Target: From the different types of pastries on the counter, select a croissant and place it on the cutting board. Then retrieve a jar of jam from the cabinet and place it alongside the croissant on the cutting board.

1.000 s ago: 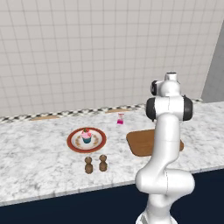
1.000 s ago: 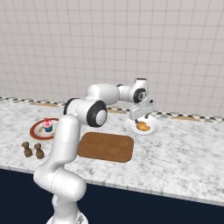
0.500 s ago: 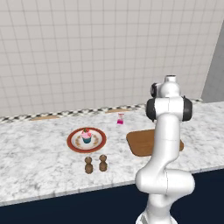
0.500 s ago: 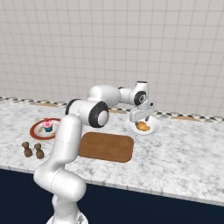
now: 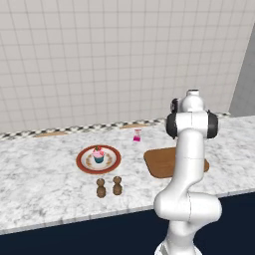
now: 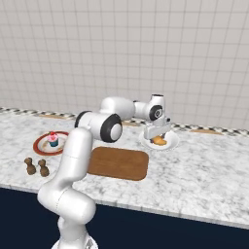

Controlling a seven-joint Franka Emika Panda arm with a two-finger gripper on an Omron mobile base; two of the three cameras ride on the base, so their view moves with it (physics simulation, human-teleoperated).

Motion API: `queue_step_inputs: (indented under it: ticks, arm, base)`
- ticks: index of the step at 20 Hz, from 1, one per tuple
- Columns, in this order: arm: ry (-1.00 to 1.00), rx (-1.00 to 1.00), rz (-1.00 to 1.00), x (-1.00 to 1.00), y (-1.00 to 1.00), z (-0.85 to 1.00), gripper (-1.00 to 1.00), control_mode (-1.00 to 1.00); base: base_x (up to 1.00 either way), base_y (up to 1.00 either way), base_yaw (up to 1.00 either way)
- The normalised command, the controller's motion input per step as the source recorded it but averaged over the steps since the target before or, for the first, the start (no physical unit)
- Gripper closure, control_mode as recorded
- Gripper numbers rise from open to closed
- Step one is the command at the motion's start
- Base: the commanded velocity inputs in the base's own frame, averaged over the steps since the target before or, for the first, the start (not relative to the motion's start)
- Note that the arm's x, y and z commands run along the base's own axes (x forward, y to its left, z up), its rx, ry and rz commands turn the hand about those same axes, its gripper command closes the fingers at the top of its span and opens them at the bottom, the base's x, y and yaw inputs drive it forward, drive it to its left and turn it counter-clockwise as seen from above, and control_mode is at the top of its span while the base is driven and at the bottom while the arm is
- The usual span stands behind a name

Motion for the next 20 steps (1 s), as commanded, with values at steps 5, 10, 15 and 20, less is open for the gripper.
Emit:
queue_step_inputs:
  ticks: [5, 10, 15, 20]
  arm:
    - [0.05, 0.0, 0.0, 0.0, 0.0, -0.29, 1.0, -1.0]
    - [0.02, 0.0, 0.0, 0.0, 0.0, -0.09, 1.0, -1.0]
    - [0.0, 0.0, 0.0, 0.0, 0.07, 0.25, 1.0, -1.0]
    - [0.0, -0.04, 0.0, -0.16, 0.19, 0.33, 1.0, -1.0]
  base:
    - [0.0, 0.0, 0.0]
    - [0.0, 0.0, 0.0]
    - [0.0, 0.0, 0.0]
    - [0.0, 0.0, 0.0]
